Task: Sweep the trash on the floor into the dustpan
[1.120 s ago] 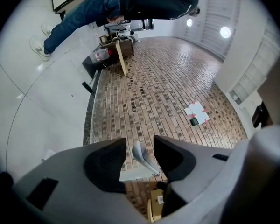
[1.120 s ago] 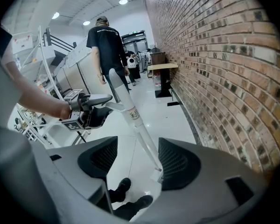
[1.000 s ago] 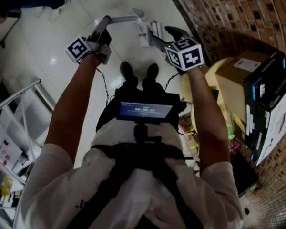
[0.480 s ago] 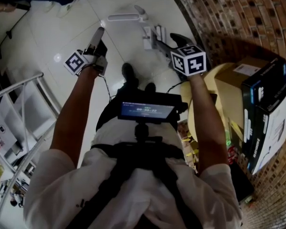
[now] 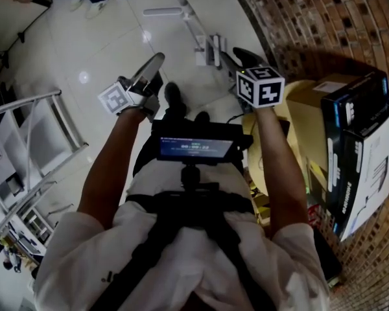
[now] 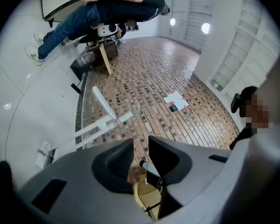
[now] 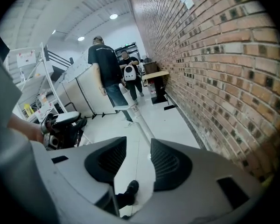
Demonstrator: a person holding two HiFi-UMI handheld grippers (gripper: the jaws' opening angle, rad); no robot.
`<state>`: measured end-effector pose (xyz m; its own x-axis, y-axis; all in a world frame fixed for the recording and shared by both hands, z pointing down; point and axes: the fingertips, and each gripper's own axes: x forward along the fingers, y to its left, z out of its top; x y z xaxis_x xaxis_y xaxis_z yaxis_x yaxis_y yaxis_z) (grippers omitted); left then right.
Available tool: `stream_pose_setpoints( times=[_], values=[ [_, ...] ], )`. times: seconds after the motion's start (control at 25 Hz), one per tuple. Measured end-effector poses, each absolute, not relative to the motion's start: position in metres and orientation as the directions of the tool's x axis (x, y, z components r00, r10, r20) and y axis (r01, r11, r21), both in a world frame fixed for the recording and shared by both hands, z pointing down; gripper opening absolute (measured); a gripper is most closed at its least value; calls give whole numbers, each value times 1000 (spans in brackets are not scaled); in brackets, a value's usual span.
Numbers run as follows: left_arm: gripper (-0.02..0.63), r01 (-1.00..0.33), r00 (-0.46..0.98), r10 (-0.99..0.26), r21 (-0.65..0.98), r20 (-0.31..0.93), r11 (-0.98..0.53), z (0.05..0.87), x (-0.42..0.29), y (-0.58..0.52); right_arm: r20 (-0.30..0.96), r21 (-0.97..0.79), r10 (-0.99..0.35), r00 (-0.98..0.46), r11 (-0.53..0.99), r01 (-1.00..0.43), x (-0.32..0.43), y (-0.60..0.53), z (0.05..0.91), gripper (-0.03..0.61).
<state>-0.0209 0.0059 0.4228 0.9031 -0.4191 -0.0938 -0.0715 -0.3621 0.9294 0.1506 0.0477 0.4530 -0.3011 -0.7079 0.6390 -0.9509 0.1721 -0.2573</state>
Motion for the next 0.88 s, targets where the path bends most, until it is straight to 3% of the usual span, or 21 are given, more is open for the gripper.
stream_pose_setpoints(
  times=[0.2, 0.48, 0.88],
  values=[
    [60, -96, 921, -383, 905, -77, -414, 412, -9, 37, 649, -207, -709, -278, 188, -960, 153, 67, 440, 98],
    [58, -91, 934, -346, 881, -86, -465, 395, 7, 75, 629, -203, -727, -275, 187, -961, 148, 93, 429, 72],
    [58, -217, 943, -333, 797, 22, -563, 386, 4, 116, 622, -203, -733, -275, 188, -961, 150, 127, 430, 31]
  ],
)
